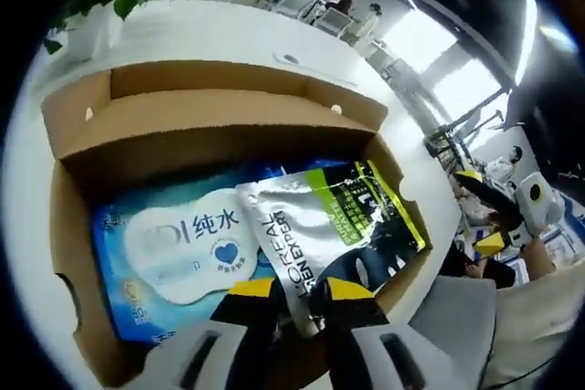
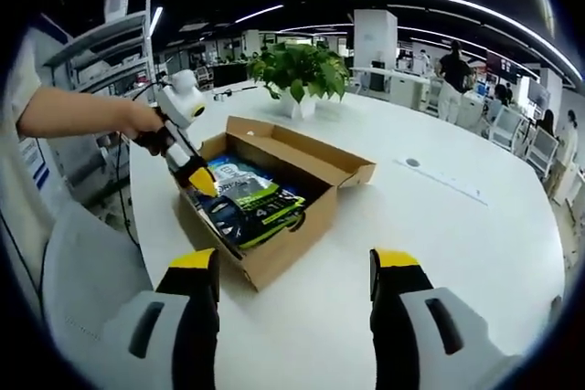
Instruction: Operate the shoe box by opening the lid, removing the specified soft item, and placing it in the target area until the item is outside and the box remains undamaged.
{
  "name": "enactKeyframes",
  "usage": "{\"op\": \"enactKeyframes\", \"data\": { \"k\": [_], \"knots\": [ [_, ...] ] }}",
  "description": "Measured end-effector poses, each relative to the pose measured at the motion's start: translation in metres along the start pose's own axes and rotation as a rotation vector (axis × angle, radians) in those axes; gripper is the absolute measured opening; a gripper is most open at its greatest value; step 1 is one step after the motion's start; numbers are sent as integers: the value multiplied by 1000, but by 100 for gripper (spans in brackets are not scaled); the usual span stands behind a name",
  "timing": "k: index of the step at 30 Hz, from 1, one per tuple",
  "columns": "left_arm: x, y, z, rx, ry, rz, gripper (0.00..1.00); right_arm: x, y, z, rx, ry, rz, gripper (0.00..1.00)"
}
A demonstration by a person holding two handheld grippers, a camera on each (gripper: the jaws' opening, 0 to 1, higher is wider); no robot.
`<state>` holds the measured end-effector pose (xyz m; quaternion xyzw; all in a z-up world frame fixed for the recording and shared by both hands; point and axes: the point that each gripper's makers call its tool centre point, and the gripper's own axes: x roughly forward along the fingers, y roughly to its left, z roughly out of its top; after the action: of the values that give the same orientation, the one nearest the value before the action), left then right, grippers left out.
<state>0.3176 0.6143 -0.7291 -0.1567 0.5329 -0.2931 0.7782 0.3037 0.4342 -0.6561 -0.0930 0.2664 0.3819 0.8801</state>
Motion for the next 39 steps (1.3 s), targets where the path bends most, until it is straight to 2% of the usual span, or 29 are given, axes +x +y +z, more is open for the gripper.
{"op": "enactKeyframes", "data": {
  "k": [2, 9, 17, 30, 39],
  "knots": [
    [1, 0, -1, -50, 3, -10, 14, 1, 3, 0, 4, 2, 8, 62],
    [0, -2, -2, 3, -7, -2, 1, 8, 15, -3, 25, 19, 46, 58],
    [-5, -3, -1, 45, -29, 5, 0, 16, 22, -4, 51, 35, 76, 55],
    [-16, 3, 2, 77, -53, 19, 0, 35, 34, 11, 85, 25, 136, 45],
    [-27, 11, 3, 91, -65, 36, 0, 55, 44, 13, 129, 74, 172, 39]
  ]
}}
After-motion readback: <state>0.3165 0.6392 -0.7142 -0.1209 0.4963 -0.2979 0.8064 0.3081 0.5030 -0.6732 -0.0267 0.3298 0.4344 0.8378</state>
